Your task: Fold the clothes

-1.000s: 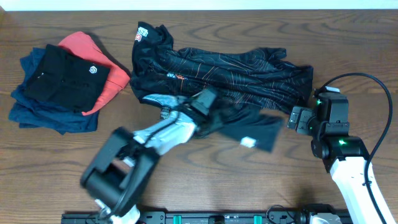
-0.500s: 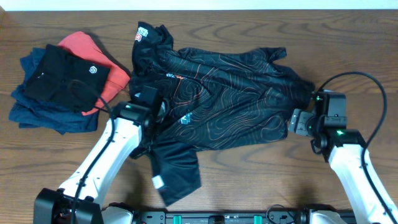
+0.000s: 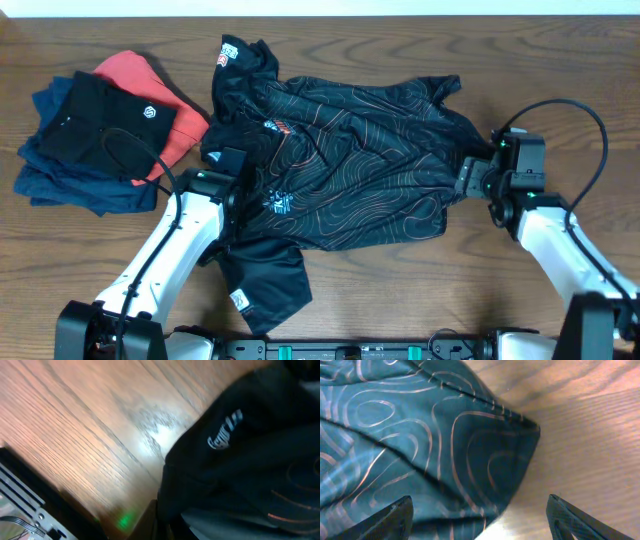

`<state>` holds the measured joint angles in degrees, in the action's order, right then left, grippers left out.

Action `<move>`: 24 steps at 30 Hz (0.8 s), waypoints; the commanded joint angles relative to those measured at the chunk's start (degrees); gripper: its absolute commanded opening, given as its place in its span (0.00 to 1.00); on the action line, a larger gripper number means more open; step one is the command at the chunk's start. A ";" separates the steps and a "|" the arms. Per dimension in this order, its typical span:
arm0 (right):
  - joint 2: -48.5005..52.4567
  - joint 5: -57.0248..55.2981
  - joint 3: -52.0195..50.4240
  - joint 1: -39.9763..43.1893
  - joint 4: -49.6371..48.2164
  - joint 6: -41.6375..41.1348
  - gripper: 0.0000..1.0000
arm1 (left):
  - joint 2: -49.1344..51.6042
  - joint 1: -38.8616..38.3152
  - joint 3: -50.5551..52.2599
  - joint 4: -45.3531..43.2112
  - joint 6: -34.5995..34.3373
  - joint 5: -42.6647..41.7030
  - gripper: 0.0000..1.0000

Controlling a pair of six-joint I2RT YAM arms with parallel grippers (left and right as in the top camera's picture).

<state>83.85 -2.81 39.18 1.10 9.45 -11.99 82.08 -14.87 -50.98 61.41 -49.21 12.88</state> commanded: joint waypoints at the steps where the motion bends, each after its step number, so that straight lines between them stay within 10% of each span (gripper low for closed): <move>1: 4.59 -3.10 0.46 0.39 -3.56 -1.79 0.84 | -0.11 1.03 0.42 -1.22 -2.51 5.25 0.06; 13: 19.98 -3.41 0.46 0.66 -25.55 -1.38 0.77 | -0.11 1.20 0.42 -5.09 -2.49 5.22 0.06; 19: 22.45 -3.28 0.52 0.83 -30.10 -1.22 0.03 | -0.11 1.20 0.42 -5.53 -2.51 5.25 0.06; 24: 14.47 -3.06 2.25 1.42 -27.26 -1.20 0.01 | -0.11 1.20 0.42 -5.79 -2.49 7.02 0.06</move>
<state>103.50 -6.02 39.75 1.80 -18.72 -12.99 82.08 -13.98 -50.96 55.46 -51.03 17.17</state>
